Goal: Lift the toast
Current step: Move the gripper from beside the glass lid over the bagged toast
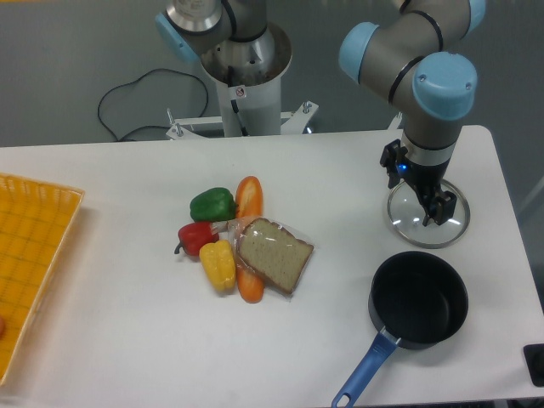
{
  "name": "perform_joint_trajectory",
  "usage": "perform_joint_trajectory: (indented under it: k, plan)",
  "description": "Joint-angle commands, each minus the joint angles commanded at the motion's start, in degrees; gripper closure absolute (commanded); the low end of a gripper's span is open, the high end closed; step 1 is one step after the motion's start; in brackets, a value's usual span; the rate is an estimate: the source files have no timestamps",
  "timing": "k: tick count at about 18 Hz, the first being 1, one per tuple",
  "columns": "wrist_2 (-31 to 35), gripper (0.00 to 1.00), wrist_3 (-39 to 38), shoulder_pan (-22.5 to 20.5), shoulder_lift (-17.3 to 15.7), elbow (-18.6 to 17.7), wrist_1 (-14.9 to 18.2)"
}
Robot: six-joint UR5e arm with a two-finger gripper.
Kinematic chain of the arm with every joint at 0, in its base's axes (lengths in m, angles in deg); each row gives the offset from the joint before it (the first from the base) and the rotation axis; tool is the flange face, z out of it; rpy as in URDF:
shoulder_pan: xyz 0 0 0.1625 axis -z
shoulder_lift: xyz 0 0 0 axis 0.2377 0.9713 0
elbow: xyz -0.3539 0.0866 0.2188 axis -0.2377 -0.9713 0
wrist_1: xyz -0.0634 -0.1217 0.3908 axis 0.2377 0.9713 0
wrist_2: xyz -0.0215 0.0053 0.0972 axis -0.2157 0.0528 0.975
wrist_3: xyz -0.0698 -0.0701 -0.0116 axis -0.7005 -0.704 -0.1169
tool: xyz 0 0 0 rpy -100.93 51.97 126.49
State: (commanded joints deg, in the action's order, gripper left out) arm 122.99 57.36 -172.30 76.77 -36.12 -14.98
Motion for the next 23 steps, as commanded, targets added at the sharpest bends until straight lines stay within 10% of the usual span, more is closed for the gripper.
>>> perform_joint_trajectory:
  k: [11,23]
  plan:
    - [-0.79,0.0,-7.55,1.4,0.0,-1.05,0.26]
    - [-2.89,0.0,-13.62,6.15,-5.09,-11.24,-0.53]
